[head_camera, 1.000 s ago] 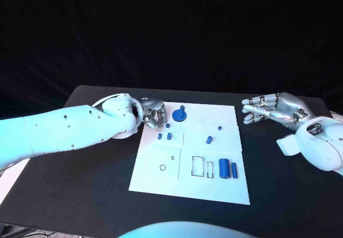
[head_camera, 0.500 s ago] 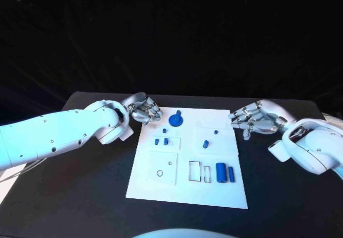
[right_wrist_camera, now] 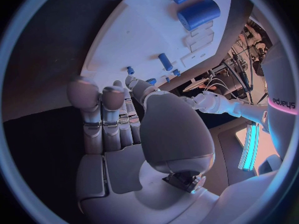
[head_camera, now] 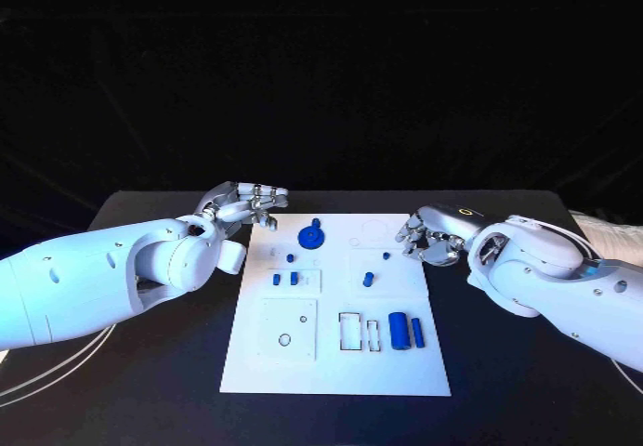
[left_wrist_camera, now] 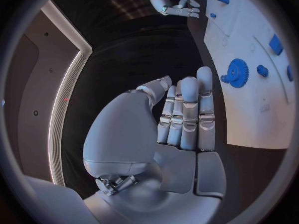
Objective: Assemble the parts on the task board
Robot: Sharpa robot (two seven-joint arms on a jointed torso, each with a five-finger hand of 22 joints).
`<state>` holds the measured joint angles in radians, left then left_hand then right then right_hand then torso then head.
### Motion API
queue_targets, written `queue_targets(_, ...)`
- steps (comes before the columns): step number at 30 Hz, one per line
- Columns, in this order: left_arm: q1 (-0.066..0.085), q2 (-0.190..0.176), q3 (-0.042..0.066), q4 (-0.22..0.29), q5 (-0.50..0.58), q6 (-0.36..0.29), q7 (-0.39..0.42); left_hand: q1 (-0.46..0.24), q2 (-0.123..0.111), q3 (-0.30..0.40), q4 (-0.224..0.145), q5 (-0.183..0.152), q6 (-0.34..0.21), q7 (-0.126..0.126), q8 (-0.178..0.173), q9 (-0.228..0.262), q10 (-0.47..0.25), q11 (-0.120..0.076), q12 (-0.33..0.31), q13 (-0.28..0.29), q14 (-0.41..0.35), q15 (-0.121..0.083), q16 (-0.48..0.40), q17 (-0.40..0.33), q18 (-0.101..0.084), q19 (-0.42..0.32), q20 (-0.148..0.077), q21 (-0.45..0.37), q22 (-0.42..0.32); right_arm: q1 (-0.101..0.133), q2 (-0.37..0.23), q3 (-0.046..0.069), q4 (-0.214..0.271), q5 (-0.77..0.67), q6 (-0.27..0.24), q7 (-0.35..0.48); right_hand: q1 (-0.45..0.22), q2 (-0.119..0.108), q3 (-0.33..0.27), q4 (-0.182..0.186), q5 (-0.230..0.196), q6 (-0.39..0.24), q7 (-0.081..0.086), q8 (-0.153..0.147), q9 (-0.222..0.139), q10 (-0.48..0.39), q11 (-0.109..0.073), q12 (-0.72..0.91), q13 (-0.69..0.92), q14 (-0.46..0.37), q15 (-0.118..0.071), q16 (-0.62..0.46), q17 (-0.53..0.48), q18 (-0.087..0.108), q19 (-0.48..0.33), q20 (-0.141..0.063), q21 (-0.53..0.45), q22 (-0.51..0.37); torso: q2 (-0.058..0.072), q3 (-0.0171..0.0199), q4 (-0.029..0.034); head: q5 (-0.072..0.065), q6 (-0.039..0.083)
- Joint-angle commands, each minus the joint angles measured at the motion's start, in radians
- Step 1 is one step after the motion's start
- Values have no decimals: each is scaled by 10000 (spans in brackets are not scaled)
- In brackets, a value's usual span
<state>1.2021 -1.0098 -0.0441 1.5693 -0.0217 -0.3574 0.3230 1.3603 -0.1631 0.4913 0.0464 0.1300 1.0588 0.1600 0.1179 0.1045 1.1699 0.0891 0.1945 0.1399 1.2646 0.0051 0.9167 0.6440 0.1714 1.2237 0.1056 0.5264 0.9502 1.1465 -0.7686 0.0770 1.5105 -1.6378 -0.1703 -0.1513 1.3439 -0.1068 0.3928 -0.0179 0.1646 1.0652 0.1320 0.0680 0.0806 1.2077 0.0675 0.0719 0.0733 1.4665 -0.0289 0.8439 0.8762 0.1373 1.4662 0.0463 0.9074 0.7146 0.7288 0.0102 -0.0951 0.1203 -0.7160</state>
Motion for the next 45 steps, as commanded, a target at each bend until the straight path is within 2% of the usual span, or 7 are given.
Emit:
queue_targets(1,-9,24,0,118,1148,327,737,-71,32,-84,2,52,-94,10,-7,-12,-74,-20,57,17,-76,-7,-43,-16,111,-9,-2,-53,-22,0,202,-47,-162,-1488,403,-551,-97,-76,138,9,-44,-25,0,-26,-7,-184,17,-59,-37,374,71,150,73,-160,160,-5,225,213,16,3,11,-154,23)
queue_targets(7,-16,30,0,220,1179,408,794,-76,42,-129,-4,54,-101,8,-4,-16,-90,-21,87,28,-82,-6,-40,-28,111,-2,-1,-76,-42,-4,521,-110,-338,-1683,462,-469,-134,-115,327,27,-30,15,22,-14,5,-329,58,-61,-69,356,101,438,210,-188,29,45,689,684,25,12,34,-246,4)
queue_targets(15,-21,37,0,278,1187,516,780,-91,67,-243,-21,115,-140,30,-9,-30,-165,-7,154,50,-99,2,-31,-62,108,20,3,-137,-94,-16,823,-203,-534,-1731,750,-274,-178,-151,484,38,-38,41,-1,-19,16,-408,66,-61,-83,436,130,1086,629,-254,-18,117,1399,1463,13,8,11,-237,-36)
queue_targets(21,-22,44,0,287,1189,540,766,-101,69,-299,-32,155,-166,42,-13,-39,-211,5,183,58,-118,11,-37,-94,106,29,8,-167,-120,-21,970,-291,-651,-1779,835,-237,-209,-178,518,45,-50,37,-8,-26,17,-496,70,-83,-95,424,144,1176,634,-246,-71,145,1508,1558,8,11,4,-214,-44)
queue_targets(31,-23,60,0,286,1189,609,660,-106,78,-359,-46,174,-212,65,-27,-53,-278,23,215,66,-138,23,-38,-127,104,40,15,-204,-151,-37,1228,-372,-903,-1914,920,-190,-253,-163,532,50,-117,211,53,3,51,-1020,202,-90,-107,317,250,1219,499,-204,-287,263,1551,1537,11,13,13,-192,-76)
queue_targets(38,-23,66,0,284,1189,610,584,-99,91,-400,-63,181,-253,94,-38,-66,-335,43,243,73,-157,36,-38,-154,101,48,23,-235,-176,-58,1301,-395,-912,-1925,963,-72,-236,54,606,64,-213,628,-178,125,140,-728,-19,66,-68,318,107,1421,576,-166,-350,231,1704,1692,6,6,2,-161,-124)
queue_targets(45,-23,75,0,282,1182,606,535,-78,104,-415,-83,186,-272,109,-41,-72,-365,53,262,77,-164,43,-32,-163,101,55,27,-251,-190,-75,1323,-403,-884,-1980,939,-50,-197,212,653,36,-300,923,-262,202,214,-411,-98,164,-52,365,44,1741,801,-217,-310,172,2014,2061,4,10,-1,-155,-146)
